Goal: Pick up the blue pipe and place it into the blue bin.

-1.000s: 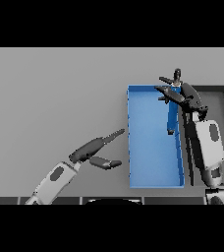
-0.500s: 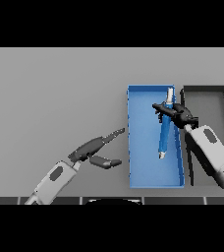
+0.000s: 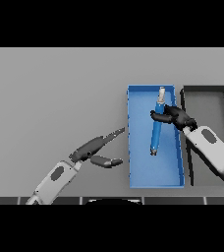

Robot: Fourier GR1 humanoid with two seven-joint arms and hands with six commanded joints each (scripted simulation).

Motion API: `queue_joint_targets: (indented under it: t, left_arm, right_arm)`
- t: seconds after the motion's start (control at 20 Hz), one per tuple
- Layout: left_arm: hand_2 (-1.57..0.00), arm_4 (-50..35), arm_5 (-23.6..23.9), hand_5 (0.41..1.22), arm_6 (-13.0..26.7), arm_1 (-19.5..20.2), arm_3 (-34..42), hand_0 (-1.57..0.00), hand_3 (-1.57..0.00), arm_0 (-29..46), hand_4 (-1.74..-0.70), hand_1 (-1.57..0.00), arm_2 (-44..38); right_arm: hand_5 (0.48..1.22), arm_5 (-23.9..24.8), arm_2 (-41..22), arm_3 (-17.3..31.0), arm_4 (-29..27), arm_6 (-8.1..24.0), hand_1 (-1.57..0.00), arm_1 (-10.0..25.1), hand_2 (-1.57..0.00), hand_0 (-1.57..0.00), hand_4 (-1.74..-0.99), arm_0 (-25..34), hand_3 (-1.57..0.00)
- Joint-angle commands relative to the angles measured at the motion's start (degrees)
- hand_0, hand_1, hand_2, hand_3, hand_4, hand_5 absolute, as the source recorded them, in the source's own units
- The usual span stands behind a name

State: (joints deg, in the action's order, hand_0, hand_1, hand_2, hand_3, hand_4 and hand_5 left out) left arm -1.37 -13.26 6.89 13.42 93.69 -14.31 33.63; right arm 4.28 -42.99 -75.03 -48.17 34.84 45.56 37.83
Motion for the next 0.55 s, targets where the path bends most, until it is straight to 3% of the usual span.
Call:
queue_joint_targets:
  t: [0.0, 0.3, 0.5]
  left_arm:
    - [0.0, 0.2, 0.1, 0.471, 0.0, 0.2, 0.4, 0.0, 0.0, 0.4, -0.83, 0.0, 0.2]
    - [0.0, 0.5, 0.0, 0.471, -0.5, 0.7, 0.4, 0.0, 0.0, 0.6, -0.83, 0.0, 0.2]
    - [0.0, 1.9, 0.6, 0.474, -2.2, 0.7, 0.1, 0.0, 0.0, 2.2, -0.83, 0.0, 1.0]
  right_arm:
    - [0.838, 0.0, 0.1, 0.9, 0.3, -0.1, -0.06, -0.2, -0.06, -0.08, -1.196, 0.4, -0.03]
    - [0.774, 0.4, 0.0, 0.9, 1.1, -1.6, -0.01, 0.0, -0.01, -0.02, -1.186, 0.2, -0.01]
    - [0.769, 0.1, -0.2, -0.4, 1.0, -1.2, -0.01, 0.5, -0.01, -0.02, -1.186, 0.1, -0.01]
